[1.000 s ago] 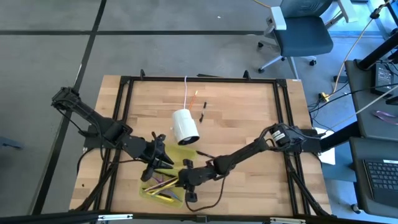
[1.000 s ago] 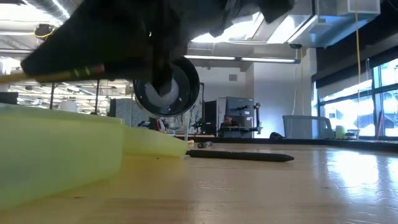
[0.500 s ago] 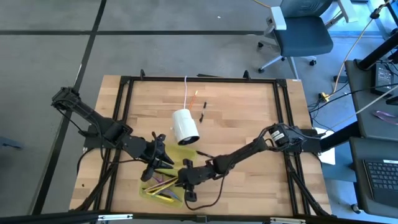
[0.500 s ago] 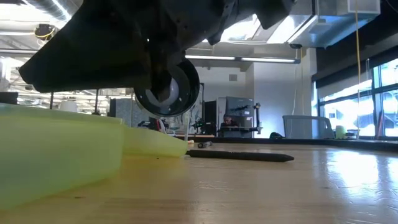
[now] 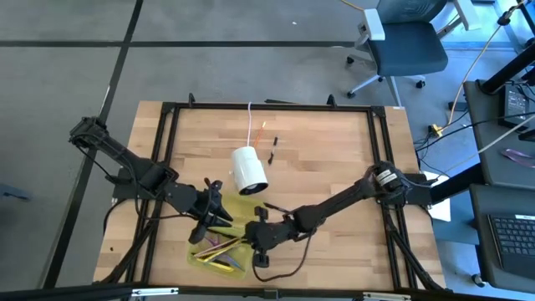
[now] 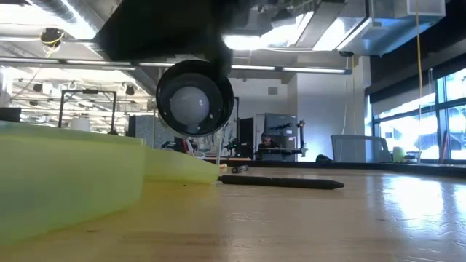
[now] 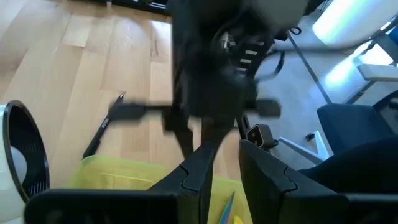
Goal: Pick & place school supplies into a supply box
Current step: Put the black pen into the supply box
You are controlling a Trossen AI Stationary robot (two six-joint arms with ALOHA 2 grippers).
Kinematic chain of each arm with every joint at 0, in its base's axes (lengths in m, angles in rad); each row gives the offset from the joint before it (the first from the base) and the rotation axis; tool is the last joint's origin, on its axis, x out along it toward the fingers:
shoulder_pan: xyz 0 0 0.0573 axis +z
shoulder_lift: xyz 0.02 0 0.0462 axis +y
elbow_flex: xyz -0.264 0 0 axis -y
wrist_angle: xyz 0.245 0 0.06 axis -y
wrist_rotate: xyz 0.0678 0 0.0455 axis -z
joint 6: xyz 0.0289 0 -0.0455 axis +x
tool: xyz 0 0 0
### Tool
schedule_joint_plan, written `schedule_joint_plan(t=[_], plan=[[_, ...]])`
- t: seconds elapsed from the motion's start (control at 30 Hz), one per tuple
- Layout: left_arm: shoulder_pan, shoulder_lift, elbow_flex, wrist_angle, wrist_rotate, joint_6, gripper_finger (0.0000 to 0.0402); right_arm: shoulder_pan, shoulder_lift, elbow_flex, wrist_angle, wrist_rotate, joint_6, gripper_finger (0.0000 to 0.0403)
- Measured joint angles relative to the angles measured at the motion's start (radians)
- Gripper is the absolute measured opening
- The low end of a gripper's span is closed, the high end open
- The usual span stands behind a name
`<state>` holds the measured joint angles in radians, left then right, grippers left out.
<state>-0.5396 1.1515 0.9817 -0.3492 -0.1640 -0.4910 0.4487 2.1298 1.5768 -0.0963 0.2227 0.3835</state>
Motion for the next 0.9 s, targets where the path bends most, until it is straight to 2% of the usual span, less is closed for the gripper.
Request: schedule_joint_plan(t=[0.17,0.47,0.77,0.9], plan=[[0.000,0.000,0.000,-0.001,0.001,0.009,0.0072,0.054,-0.075,0.001,-0.207,0.102,0.009,0.0053],[-0.002,0.000,0.000,-0.005,0.001,0.017,0.0072,0.117,-0.158,-0.029,-0.514,0.220,0.169,0.0053],[-0.002,0.000,0.000,-0.008,0.001,0.027,0.0072,0.120,-0.299,-0.244,-0.593,0.238,0.395,0.0053],[-0.002,0.000,0.000,-0.008,0.001,0.034,0.0072,0.103,-0.311,-0.323,-0.564,0.189,0.461,0.0064]])
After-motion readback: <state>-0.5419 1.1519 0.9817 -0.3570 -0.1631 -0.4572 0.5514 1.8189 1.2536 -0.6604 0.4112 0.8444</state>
